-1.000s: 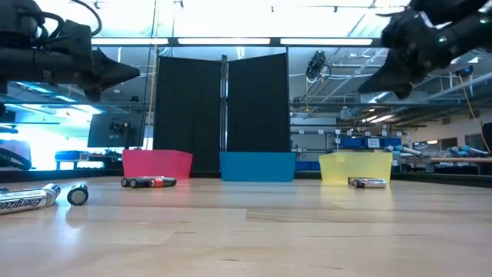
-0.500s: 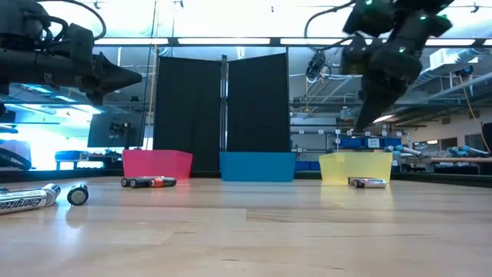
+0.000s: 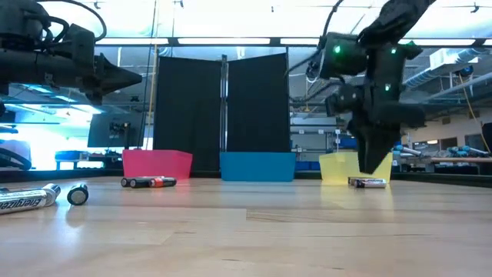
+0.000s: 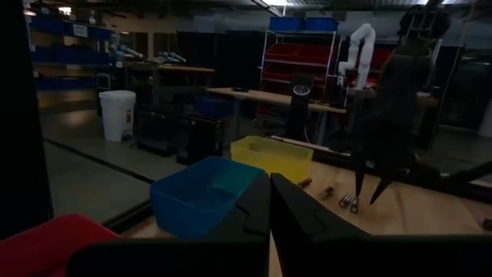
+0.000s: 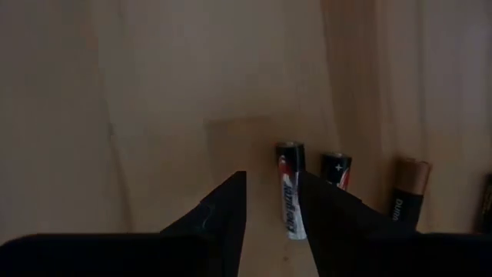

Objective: Sort batteries
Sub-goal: Put the silver battery into the yellow bin

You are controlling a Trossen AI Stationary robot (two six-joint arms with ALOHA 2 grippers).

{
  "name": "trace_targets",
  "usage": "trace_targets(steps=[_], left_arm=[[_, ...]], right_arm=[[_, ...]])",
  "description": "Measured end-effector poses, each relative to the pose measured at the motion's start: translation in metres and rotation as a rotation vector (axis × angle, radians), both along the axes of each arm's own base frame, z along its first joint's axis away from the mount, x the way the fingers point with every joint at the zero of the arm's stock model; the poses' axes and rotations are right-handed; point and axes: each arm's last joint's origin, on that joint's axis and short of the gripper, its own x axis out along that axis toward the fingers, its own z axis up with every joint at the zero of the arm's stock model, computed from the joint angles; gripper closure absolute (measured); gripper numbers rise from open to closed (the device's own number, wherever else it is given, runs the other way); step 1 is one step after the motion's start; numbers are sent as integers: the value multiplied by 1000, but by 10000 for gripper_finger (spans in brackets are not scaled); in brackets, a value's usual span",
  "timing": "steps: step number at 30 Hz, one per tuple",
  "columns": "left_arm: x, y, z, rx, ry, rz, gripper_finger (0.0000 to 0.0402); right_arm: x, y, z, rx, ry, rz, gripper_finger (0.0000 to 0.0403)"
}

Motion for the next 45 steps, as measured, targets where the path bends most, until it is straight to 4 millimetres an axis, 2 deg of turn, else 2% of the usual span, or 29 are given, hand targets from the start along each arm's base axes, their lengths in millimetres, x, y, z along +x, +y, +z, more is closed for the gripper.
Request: trace_targets(steps=[22,25,28,31,34,40,42,45], left_arm=[[0,0,0,-4,3,3,388],[0,0,0,-4,2,2,388],[0,0,0,-5,3,2,388],[0,0,0,-4,2,2,388],[0,0,0,-4,1,2,388],[0,0,0,-4,1,2,388],[0,0,0,-4,2,2,388],[0,0,0,-1,2,-21,388]], right_arm=[[7,1,-25,-5,98,-12,278],[7,3,-25,-2,95,-27,298],[7,7,-23,1,88,-31,342],[8,14,-19,5,77,-17,349],[15,23,-8,55,29,-11,349],[36,31,38,19,-162,24,349],[39,23,57,-25,-230,7,349],[37,-4,80,-90,-304,-90,349]])
